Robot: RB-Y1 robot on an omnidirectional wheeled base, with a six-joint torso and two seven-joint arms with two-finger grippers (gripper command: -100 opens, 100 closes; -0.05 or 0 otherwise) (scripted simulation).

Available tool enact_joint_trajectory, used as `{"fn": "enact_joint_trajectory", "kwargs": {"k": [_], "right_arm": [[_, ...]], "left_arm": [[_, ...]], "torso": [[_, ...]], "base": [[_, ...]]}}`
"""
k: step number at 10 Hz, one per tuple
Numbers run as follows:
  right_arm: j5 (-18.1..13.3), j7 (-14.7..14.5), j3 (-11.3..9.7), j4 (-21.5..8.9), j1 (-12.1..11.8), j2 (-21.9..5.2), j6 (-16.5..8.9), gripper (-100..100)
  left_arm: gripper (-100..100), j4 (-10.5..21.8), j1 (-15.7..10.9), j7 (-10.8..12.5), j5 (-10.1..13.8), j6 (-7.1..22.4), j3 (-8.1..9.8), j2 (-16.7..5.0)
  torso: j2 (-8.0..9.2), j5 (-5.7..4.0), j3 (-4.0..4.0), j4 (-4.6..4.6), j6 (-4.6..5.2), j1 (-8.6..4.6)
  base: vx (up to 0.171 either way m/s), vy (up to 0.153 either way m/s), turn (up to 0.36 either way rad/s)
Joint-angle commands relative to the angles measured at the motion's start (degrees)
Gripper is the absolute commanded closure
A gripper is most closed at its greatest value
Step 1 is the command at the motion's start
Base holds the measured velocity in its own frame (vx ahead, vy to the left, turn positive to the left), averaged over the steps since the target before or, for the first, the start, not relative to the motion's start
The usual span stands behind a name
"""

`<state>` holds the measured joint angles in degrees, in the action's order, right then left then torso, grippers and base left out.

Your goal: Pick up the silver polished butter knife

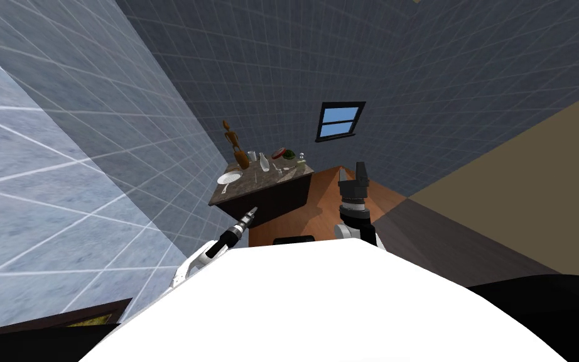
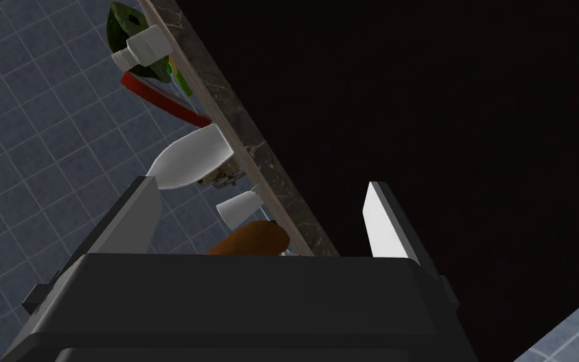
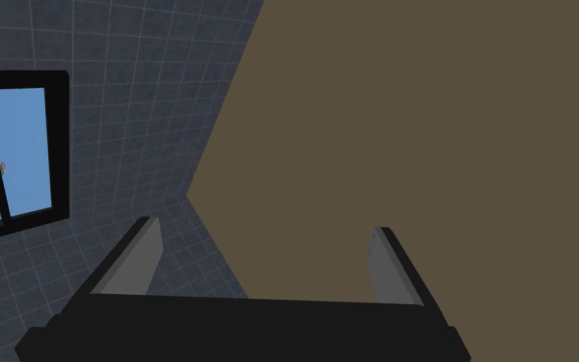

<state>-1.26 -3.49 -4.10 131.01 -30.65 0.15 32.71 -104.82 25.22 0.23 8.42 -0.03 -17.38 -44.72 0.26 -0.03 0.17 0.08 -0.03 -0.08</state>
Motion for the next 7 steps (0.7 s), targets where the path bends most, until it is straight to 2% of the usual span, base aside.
{"fn": "enact_joint_trajectory", "kwargs": {"k": [1,2,3,4,6,7], "right_arm": [[0.0,0.0,0.0,0.0,0.0,0.0,0.0,0],[0.0,0.0,0.0,0.0,0.0,0.0,0.0,0],[0.0,0.0,0.0,0.0,0.0,0.0,0.0,0],[0.0,0.0,0.0,0.0,0.0,0.0,0.0,0],[0.0,0.0,0.0,0.0,0.0,0.0,0.0,0],[0.0,0.0,0.0,0.0,0.0,0.0,0.0,0]], "left_arm": [[-100,1.9,-0.5,0.2,0.7,2.0,-0.92,-2.9],[-100,1.9,-0.5,0.2,0.7,2.0,-0.92,-4.0],[-100,3.9,-1.0,0.3,1.2,3.4,-1.82,-5.8],[-100,3.9,-1.0,0.3,1.2,3.4,-1.82,-7.2],[-100,7.4,-2.1,0.7,2.2,5.9,-3.57,-11.7],[-100,7.8,-2.1,0.7,2.2,5.9,-3.57,-13.5]], "torso": [[0.0,0.0,0.0,0.0,0.0,0.0],[0.02,0.0,0.0,0.0,0.03,-0.03],[-0.02,0.0,-0.01,0.0,-0.01,0.02],[-0.03,-0.01,-0.02,-0.01,0.02,-0.07],[-0.09,-0.01,-0.06,-0.02,0.03,-0.06],[-0.07,-0.04,-0.04,-0.02,0.02,-0.17]], "base": [[-0.067,-0.079,-0.141],[-0.051,-0.066,-0.082],[-0.048,-0.098,-0.166],[-0.038,-0.082,-0.058],[-0.036,-0.109,-0.194],[-0.023,-0.094,-0.051]]}}
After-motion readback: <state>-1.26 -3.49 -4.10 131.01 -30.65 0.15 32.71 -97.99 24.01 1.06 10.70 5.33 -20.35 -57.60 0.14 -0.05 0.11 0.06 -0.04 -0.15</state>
